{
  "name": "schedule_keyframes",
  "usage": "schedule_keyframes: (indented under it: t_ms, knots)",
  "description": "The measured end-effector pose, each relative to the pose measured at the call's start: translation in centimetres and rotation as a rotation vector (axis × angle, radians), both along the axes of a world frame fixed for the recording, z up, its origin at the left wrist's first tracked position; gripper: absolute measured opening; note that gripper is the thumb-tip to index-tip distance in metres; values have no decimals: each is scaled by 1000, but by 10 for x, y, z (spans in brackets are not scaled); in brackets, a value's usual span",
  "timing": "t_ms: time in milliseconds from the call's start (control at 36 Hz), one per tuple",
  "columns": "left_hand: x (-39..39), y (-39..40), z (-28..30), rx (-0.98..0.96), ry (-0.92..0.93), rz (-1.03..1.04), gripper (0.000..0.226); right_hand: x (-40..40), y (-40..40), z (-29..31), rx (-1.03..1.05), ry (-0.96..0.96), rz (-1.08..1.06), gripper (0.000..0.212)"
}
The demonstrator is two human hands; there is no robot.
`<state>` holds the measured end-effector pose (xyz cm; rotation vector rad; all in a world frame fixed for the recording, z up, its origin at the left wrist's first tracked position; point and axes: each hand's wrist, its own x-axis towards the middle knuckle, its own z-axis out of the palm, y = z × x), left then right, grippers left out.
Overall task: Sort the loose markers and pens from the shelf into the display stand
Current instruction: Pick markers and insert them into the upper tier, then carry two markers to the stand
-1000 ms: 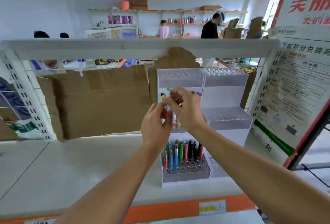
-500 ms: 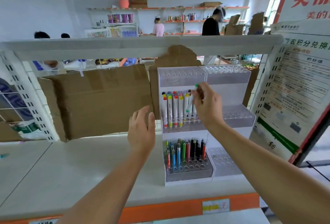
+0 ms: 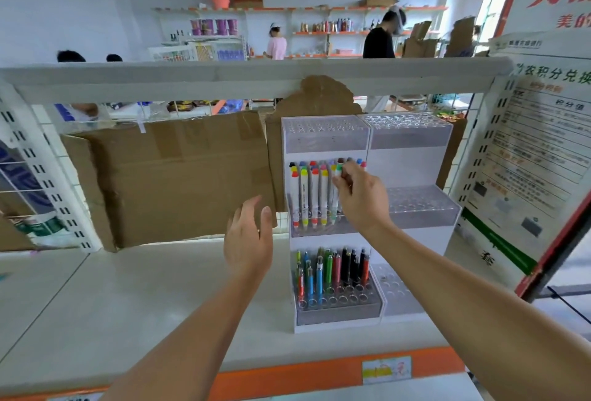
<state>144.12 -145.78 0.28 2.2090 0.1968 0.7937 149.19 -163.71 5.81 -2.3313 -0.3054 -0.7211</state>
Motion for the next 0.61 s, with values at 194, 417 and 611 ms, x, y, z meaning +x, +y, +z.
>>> schedule_keyframes:
  t_ms: [194, 417, 611]
  knots:
    - [-4, -1, -1, 8, 0, 5, 36, -7, 3, -2, -132, 45, -45, 16]
    - [-18, 1, 3, 40, 55, 28, 47, -14, 1, 2, -95, 124, -58, 17]
    - [-41, 28, 3, 182, 130, 41, 82, -39, 14, -1, -196, -201, 3, 41]
